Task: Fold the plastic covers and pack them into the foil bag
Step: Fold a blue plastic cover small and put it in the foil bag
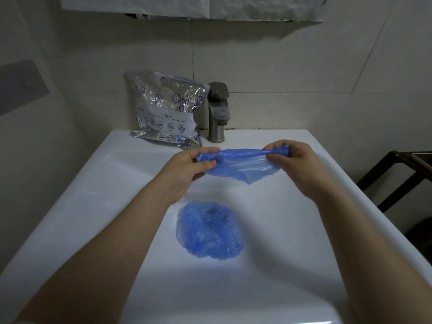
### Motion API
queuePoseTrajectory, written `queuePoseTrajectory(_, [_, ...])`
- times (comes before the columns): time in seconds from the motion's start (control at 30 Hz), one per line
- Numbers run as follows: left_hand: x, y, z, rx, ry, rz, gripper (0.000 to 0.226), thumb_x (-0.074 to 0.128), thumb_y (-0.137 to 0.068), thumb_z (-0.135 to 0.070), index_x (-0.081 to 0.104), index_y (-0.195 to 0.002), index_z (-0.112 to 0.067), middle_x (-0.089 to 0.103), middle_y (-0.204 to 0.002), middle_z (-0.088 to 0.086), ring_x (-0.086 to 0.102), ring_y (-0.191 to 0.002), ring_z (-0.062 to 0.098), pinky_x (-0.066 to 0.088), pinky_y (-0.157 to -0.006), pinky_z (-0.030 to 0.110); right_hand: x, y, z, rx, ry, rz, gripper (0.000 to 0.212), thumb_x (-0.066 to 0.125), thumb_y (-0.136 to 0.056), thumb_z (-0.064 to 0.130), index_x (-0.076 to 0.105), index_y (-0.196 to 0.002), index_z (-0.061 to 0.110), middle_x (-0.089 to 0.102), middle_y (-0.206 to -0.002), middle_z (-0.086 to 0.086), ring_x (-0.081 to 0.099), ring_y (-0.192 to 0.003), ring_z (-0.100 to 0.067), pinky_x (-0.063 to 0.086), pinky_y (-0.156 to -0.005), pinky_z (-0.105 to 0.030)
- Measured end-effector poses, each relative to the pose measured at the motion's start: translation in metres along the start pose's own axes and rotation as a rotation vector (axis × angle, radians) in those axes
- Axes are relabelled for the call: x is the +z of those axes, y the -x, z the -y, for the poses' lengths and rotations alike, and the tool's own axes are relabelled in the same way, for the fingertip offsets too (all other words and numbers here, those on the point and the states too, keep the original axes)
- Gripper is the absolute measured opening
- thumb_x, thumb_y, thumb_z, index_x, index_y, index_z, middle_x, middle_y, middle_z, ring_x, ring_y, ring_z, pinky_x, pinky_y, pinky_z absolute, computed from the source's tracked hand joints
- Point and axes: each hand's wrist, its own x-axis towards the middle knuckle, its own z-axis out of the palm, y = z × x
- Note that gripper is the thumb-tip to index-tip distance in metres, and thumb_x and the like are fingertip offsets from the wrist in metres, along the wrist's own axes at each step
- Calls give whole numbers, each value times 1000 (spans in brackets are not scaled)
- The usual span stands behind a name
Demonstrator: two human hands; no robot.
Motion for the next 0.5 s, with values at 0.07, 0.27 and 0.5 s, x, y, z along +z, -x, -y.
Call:
queuePoseTrajectory(0.07, [0, 0, 1, -3, -74, -44, 26, 59, -86, -2, 67, -88, -26, 67, -83, -7, 58, -84, 9, 42, -85, 24, -2, 0, -1, 5, 13, 14, 19, 57, -86, -6, 64, -79, 10, 61, -72, -3, 57, -58, -2, 45, -58, -13])
queuePoseTrajectory(0.27, [2, 0, 3, -50, 25, -41, 14, 56, -90, -6, 65, -86, -16, 67, -76, -5, 60, -79, 9, 46, -84, 25, -8, 0, -9, 265, -255, 130, 13, 52, -91, 7, 64, -87, 9, 67, -78, -2, 63, -73, -11, 53, -72, -19])
queuePoseTrajectory(0.5, [7, 0, 1, 18, 194, -1, 24, 45, -94, -3, 63, -94, -18, 67, -84, -6, 60, -79, 7, 47, -82, 24, 9, -2, -13, 473, -805, 39, 15, 47, -93, 9, 60, -100, 8, 67, -85, -3, 64, -76, -14, 55, -64, -21])
